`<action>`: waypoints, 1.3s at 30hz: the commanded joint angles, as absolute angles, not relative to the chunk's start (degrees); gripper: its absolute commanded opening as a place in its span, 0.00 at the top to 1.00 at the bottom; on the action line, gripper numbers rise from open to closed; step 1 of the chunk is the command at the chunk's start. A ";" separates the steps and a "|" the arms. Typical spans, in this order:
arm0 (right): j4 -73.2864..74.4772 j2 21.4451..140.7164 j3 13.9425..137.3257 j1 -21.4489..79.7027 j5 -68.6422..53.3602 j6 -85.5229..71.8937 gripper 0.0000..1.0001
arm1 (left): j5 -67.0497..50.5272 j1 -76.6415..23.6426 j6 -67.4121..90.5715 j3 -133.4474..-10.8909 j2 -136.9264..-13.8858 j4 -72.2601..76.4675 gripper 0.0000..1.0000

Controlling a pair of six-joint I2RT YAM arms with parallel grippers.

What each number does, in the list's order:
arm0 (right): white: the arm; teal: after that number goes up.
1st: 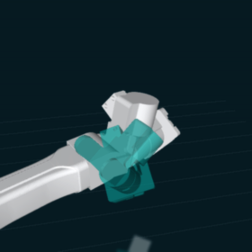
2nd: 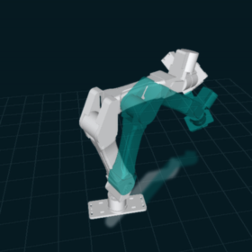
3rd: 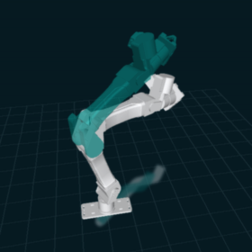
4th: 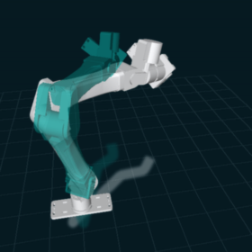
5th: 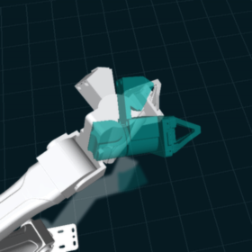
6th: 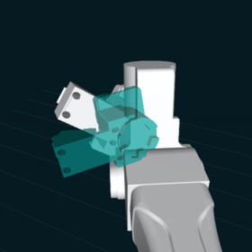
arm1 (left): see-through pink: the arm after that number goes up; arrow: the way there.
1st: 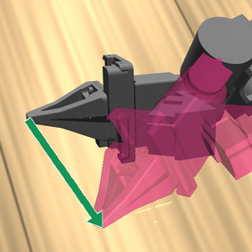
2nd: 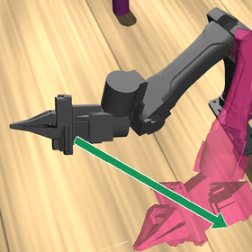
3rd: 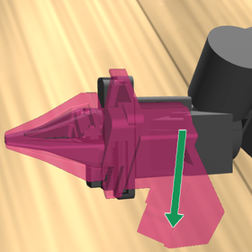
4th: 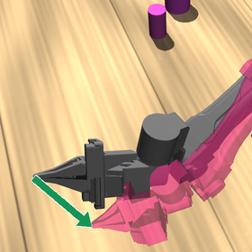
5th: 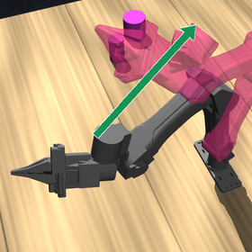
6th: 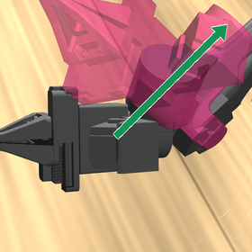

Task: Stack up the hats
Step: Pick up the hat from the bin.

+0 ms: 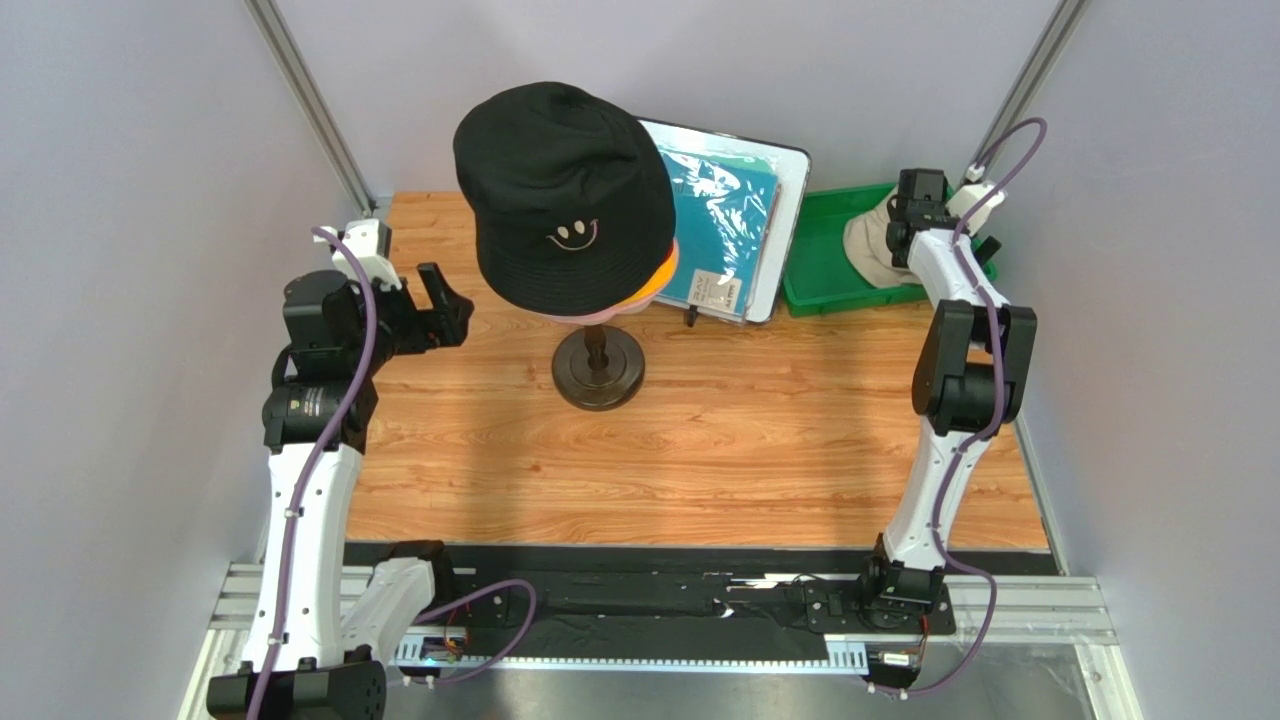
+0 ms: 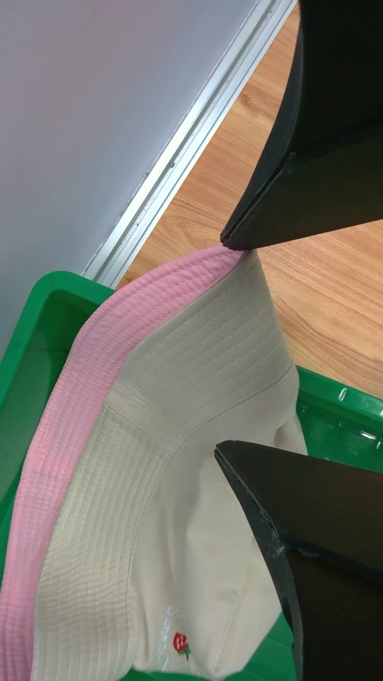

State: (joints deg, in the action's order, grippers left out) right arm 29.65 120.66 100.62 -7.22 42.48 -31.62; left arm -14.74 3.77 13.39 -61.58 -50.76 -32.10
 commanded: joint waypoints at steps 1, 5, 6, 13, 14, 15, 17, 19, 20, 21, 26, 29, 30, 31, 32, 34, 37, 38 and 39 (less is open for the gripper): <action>26.02 122.43 103.71 -7.73 42.99 -30.76 0.10 | -15.38 3.60 13.62 -62.93 -50.71 -31.64 0.03; 22.77 121.12 100.22 -7.73 34.73 -29.36 0.19 | -15.56 3.69 13.62 -63.02 -50.80 -31.64 0.03; 20.50 120.59 99.24 -7.73 33.41 -29.36 0.20 | -15.56 3.69 13.71 -63.02 -50.89 -31.55 0.03; 17.48 120.14 97.99 -7.73 26.82 -28.21 0.53 | -15.82 3.60 13.71 -63.02 -50.89 -31.55 0.03; 18.27 120.67 98.78 -7.73 26.11 -28.21 0.59 | -15.82 3.69 13.71 -63.10 -50.89 -31.55 0.03; 18.98 120.59 99.05 -7.73 25.49 -28.56 0.64 | -15.47 3.69 13.62 -63.02 -50.89 -31.55 0.03; 18.55 119.10 98.00 -7.65 24.87 -29.26 0.75 | -15.21 3.69 13.54 -62.93 -50.89 -31.55 0.03; 17.49 117.69 96.17 -7.56 24.61 -30.23 0.85 | -14.94 3.69 13.45 -62.93 -50.89 -31.55 0.03; 16.97 115.95 95.54 -7.56 24.35 -30.41 0.90 | -14.85 3.60 13.45 -62.93 -50.89 -31.64 0.03; 16.27 115.06 95.02 -7.56 24.08 -30.58 0.96 | -14.94 3.60 13.53 -62.93 -50.80 -31.64 0.04; 14.24 107.34 91.24 -5.98 24.25 -30.59 1.00 | -15.20 3.69 12.92 -62.93 -50.45 -31.38 0.04; 11.87 100.76 89.21 -4.22 26.70 -30.85 1.00 | -17.48 3.69 11.87 -62.75 -49.84 -30.41 0.07; 12.13 99.16 89.47 -3.70 27.68 -30.68 1.00 | -18.36 3.69 11.78 -62.58 -49.22 -29.71 0.08; 12.74 96.18 90.08 -2.47 29.95 -30.24 1.00 | -18.46 3.60 11.69 -62.49 -48.87 -29.27 0.08; 13.35 94.76 90.44 -1.76 31.28 -28.41 1.00 | -18.54 3.52 11.25 -62.23 -48.61 -29.01 0.09; 13.71 90.29 92.19 1.73 35.83 -25.42 1.00 | -17.67 2.21 10.20 -62.14 -47.29 -27.95 0.11; 14.15 86.15 94.65 6.30 40.68 -18.12 1.00 | -12.41 -1.65 7.48 -63.10 -45.88 -27.07 0.11; 15.02 83.35 95.18 7.29 42.35 -16.71 1.00 | -11.00 -2.89 5.99 -64.50 -45.79 -27.24 0.11; 15.81 82.02 95.71 8.43 42.89 -14.70 1.00 | -7.59 -4.38 5.28 -65.38 -45.88 -28.03 0.11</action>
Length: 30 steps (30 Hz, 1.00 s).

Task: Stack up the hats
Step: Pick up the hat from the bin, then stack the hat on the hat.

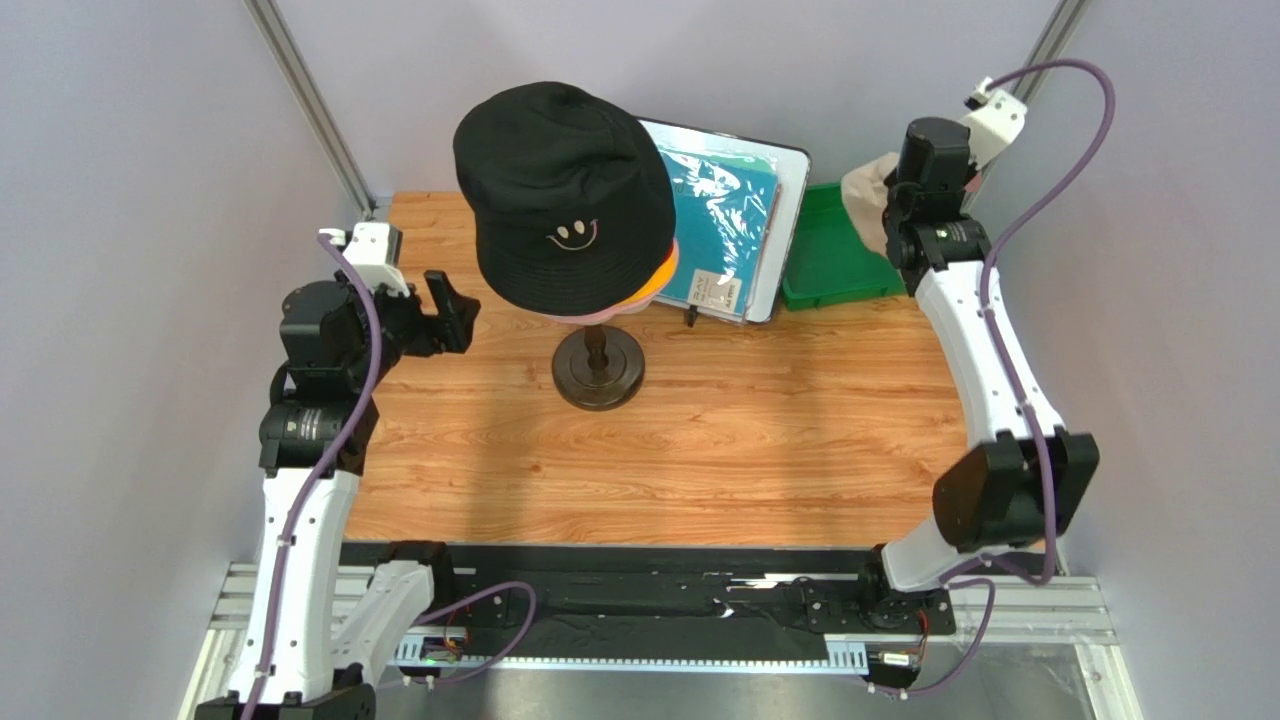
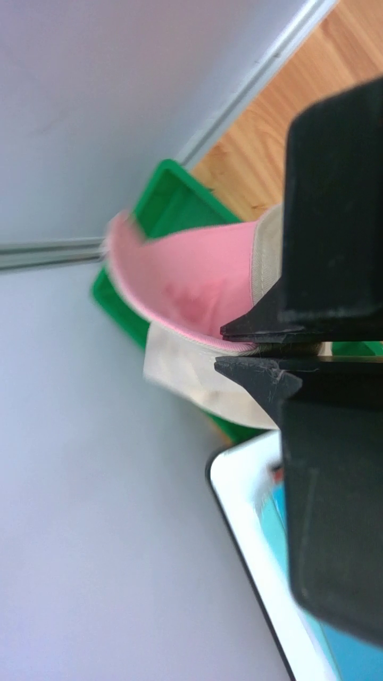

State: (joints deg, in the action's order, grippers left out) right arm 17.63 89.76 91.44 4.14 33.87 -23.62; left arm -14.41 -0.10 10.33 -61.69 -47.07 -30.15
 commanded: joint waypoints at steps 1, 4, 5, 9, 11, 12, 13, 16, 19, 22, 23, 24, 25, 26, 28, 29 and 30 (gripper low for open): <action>16.69 79.57 96.84 10.26 43.15 -14.16 1.00 | -5.82 -7.61 4.66 -66.52 -45.97 -28.73 0.11; 23.10 76.22 99.83 14.39 43.42 -13.62 1.00 | 2.70 -15.43 1.94 -71.09 -46.14 -31.11 0.11; 26.51 75.51 100.37 15.63 43.85 -13.62 1.00 | 4.99 -17.82 0.89 -73.54 -45.62 -31.64 0.11; 32.08 71.99 99.41 24.06 50.26 -13.27 1.00 | 18.32 -31.26 0.35 -76.29 -42.90 -32.78 0.14; 34.52 69.88 96.96 30.04 53.95 -14.06 1.00 | 23.09 -41.18 0.96 -75.68 -42.63 -32.87 0.16; 35.41 69.18 95.90 32.32 55.62 -15.02 1.00 | 27.99 -44.87 1.23 -75.15 -42.89 -32.87 0.16; 35.94 67.95 94.93 36.69 58.77 -15.64 1.00 | 31.00 -52.83 1.49 -74.54 -43.33 -32.78 0.16; 38.49 66.19 91.15 45.57 66.50 -18.62 1.00 | 46.11 -69.88 1.32 -71.90 -47.18 -31.56 0.16; 44.37 65.83 89.39 52.61 68.99 -25.55 1.00 | 50.98 -81.60 2.89 -70.93 -53.33 -28.48 0.15; 48.68 66.97 87.81 58.59 70.39 -31.28 1.00 | 42.40 -84.02 8.24 -70.75 -58.79 -24.97 0.13; 50.61 67.49 87.72 59.75 70.31 -32.59 1.00 | 39.14 -84.20 10.52 -69.62 -60.36 -23.31 0.12; 51.84 68.02 87.71 60.64 70.05 -35.74 1.00 | 33.89 -84.29 11.50 -68.74 -60.90 -18.85 0.12; 52.99 69.07 87.80 62.21 69.09 -37.16 1.00 | 31.49 -84.29 12.04 -67.60 -61.17 -16.20 0.11; 53.61 69.60 87.63 63.01 68.56 -38.22 1.00 | 29.64 -84.20 12.82 -65.15 -61.00 -13.56 0.11; 53.26 70.40 87.28 64.25 65.68 -39.81 1.00 | 26.82 -84.20 13.45 -62.68 -60.65 -7.49 0.09; 52.65 70.57 87.28 64.42 64.44 -39.99 1.00 | 26.63 -84.20 13.80 -60.66 -60.38 -5.82 0.08; 52.12 70.66 87.28 64.60 63.12 -40.43 1.00 | 26.54 -84.29 13.71 -59.69 -60.29 -3.10 0.07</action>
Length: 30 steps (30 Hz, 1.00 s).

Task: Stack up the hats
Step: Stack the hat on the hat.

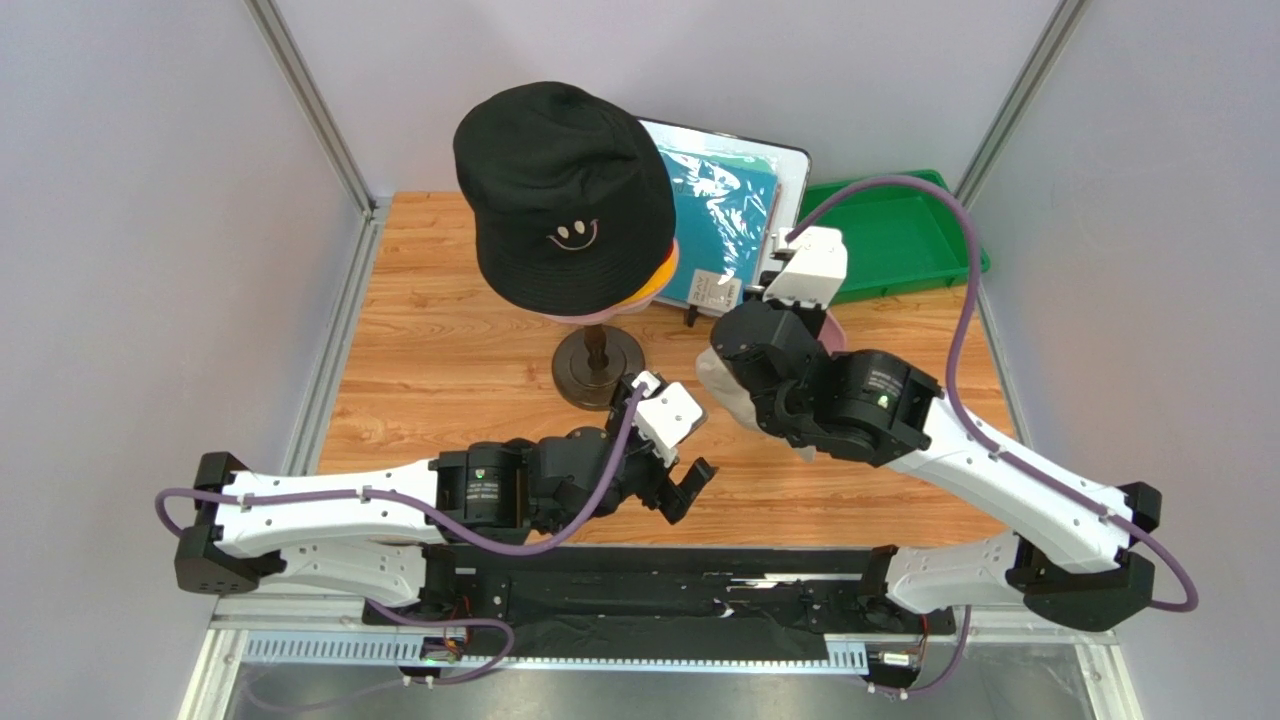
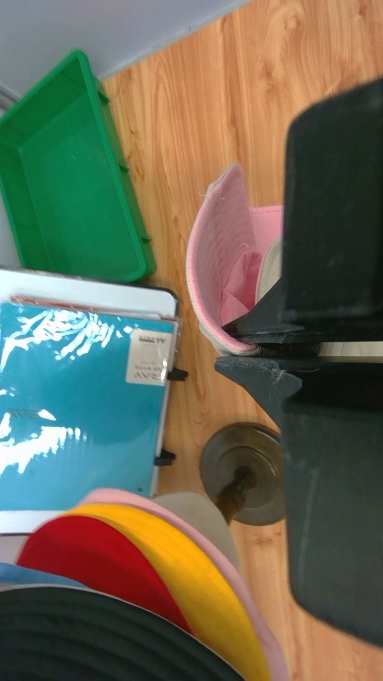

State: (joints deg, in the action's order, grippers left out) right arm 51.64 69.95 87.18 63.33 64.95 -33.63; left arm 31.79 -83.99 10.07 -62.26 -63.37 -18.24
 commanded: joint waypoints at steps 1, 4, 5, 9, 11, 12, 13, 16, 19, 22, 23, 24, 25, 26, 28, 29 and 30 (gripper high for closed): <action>51.16 70.32 87.10 65.03 60.32 -40.26 1.00 | 27.24 -84.29 13.62 -58.81 -60.21 -2.12 0.07; 47.03 68.74 86.22 66.00 54.87 -39.29 1.00 | 34.44 -84.11 11.79 -56.52 -59.68 -1.32 0.02; 45.46 68.30 85.79 66.27 53.36 -39.03 1.00 | 35.67 -84.11 10.82 -55.47 -59.16 -0.36 0.01; 44.03 66.36 85.61 66.36 45.36 -38.32 1.00 | 31.57 -81.22 9.23 -54.05 -57.39 1.58 0.01; 43.60 65.66 85.43 66.45 41.58 -38.41 1.00 | 31.12 -80.69 7.91 -54.49 -57.13 1.23 0.01; 43.59 64.96 84.99 66.62 40.70 -38.58 1.00 | 29.72 -80.07 7.74 -54.67 -57.13 0.97 0.03; 43.51 64.52 84.64 66.62 39.21 -38.67 1.00 | 28.92 -79.89 7.47 -54.67 -56.95 0.88 0.05; 42.19 63.02 83.59 66.62 35.35 -38.06 1.00 | 26.29 -79.28 7.82 -54.14 -56.08 0.70 0.14; 41.22 61.97 83.06 66.62 32.44 -37.79 1.00 | 22.86 -78.58 8.17 -53.00 -54.76 0.70 0.25; 40.70 61.61 83.06 66.62 30.51 -36.83 1.00 | 21.27 -78.05 8.26 -52.30 -54.14 0.88 0.39; 40.52 61.52 82.97 66.62 29.98 -36.65 1.00 | 20.75 -77.87 8.17 -51.95 -54.14 1.31 0.44; 40.34 61.35 82.88 66.71 29.45 -36.56 1.00 | 19.35 -77.44 8.09 -51.86 -54.23 1.41 0.44; 40.25 61.26 82.71 66.62 28.31 -36.48 1.00 | 18.47 -77.08 8.26 -51.86 -54.49 1.41 0.44; 39.99 61.26 82.62 66.71 27.87 -36.39 1.00 | 18.20 -76.65 8.61 -52.20 -55.10 0.88 0.40; 39.81 61.08 82.53 66.71 26.99 -36.21 1.00 | 19.33 -76.47 9.05 -52.73 -56.24 0.35 0.42; 39.81 61.08 82.44 66.71 26.81 -36.21 1.00 | 19.86 -76.20 9.23 -52.82 -56.51 0.18 0.44; 39.64 60.82 82.35 66.71 26.63 -36.21 1.00 | 19.69 -76.11 9.23 -52.91 -56.77 0.26 0.50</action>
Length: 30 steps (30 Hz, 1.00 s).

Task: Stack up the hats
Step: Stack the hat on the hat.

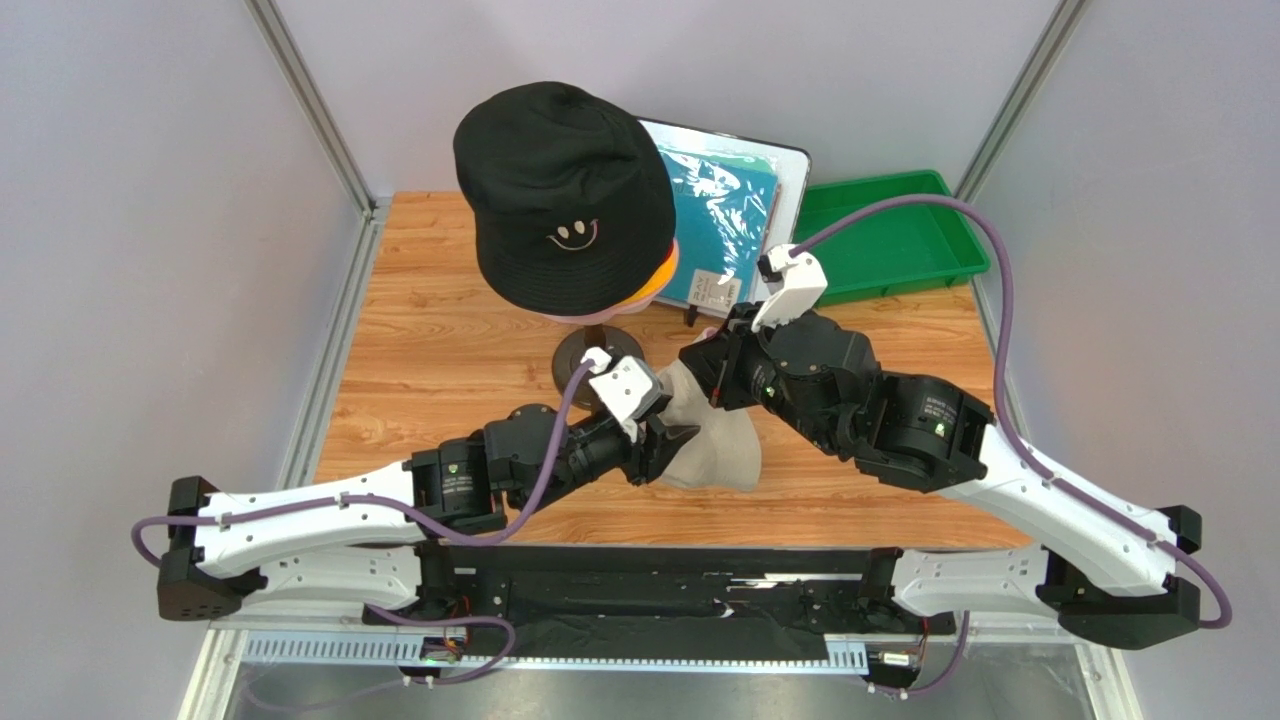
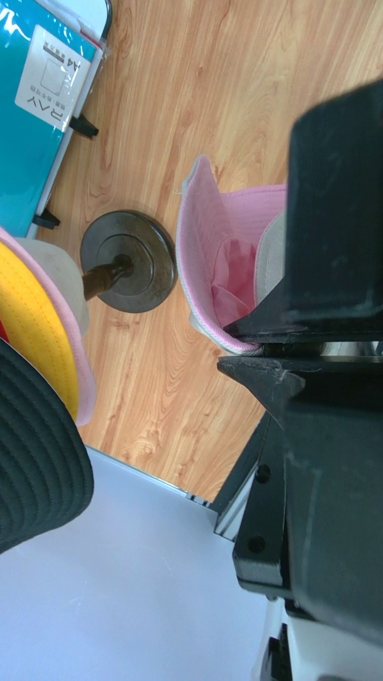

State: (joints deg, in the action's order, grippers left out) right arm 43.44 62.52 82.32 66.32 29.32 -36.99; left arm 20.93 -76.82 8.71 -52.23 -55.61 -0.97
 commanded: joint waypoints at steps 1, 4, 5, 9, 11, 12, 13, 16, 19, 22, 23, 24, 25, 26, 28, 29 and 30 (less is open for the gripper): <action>39.38 60.73 82.18 66.80 26.46 -36.21 1.00 | 19.43 -76.03 9.32 -52.74 -56.86 0.26 0.74; 38.85 60.03 81.74 66.88 26.45 -34.72 1.00 | 18.11 -75.94 8.62 -52.47 -55.90 0.88 1.00; 38.59 59.77 81.65 66.80 26.28 -33.24 1.00 | 16.54 -75.68 8.00 -52.38 -55.38 0.88 1.00; 38.23 57.05 81.56 66.62 26.19 -25.77 0.99 | 0.74 -71.82 4.05 -51.86 -50.55 0.26 1.00; 37.62 54.42 81.48 66.53 23.22 -20.16 0.76 | -10.13 -66.83 3.96 -52.73 -47.30 -4.73 1.00; 37.18 53.27 81.04 66.45 20.42 -12.64 0.61 | -12.80 -65.49 3.78 -53.08 -46.24 -6.14 1.00; 36.66 51.96 79.38 66.36 15.17 -9.96 0.43 | -14.92 -64.35 3.61 -53.87 -44.32 -9.02 1.00; 36.74 46.68 76.39 66.27 8.01 -2.38 0.14 | -22.13 -61.09 2.99 -56.76 -42.02 -15.61 1.00; 36.91 42.11 74.97 66.01 0.93 -0.27 0.08 | -26.88 -60.38 2.99 -59.14 -41.05 -19.32 1.00; 37.44 40.96 73.13 66.01 -5.87 2.71 0.07 | -31.37 -60.38 3.78 -60.29 -40.34 -19.60 1.00; 37.79 41.83 72.08 66.01 -5.98 3.25 0.08 | -32.86 -60.38 3.78 -60.73 -40.34 -19.86 1.00; 37.97 42.36 71.46 66.01 -5.98 3.86 0.09 | -33.39 -60.38 3.87 -60.99 -40.25 -20.04 1.00; 38.23 43.06 71.02 66.01 -5.89 4.74 0.10 | -33.75 -60.38 3.78 -61.87 -40.17 -20.91 1.00; 38.23 44.20 70.58 66.01 -5.98 5.09 0.11 | -34.53 -60.29 3.69 -62.40 -40.08 -21.44 1.00; 37.80 45.08 69.52 66.01 -6.42 5.45 0.12 | -34.98 -60.38 3.52 -63.62 -39.90 -22.58 1.00; 37.53 45.87 69.26 66.01 -6.76 5.62 0.12 | -35.42 -60.29 3.52 -63.89 -39.82 -22.85 1.00; 37.44 46.31 69.00 66.01 -8.07 5.71 0.12 | -35.68 -60.38 3.52 -64.07 -39.73 -22.94 1.00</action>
State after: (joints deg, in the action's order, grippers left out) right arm 37.93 43.51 70.61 66.17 -3.62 2.17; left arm -31.22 -60.64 4.36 -60.75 -40.34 -22.04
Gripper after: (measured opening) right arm 0.884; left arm 0.017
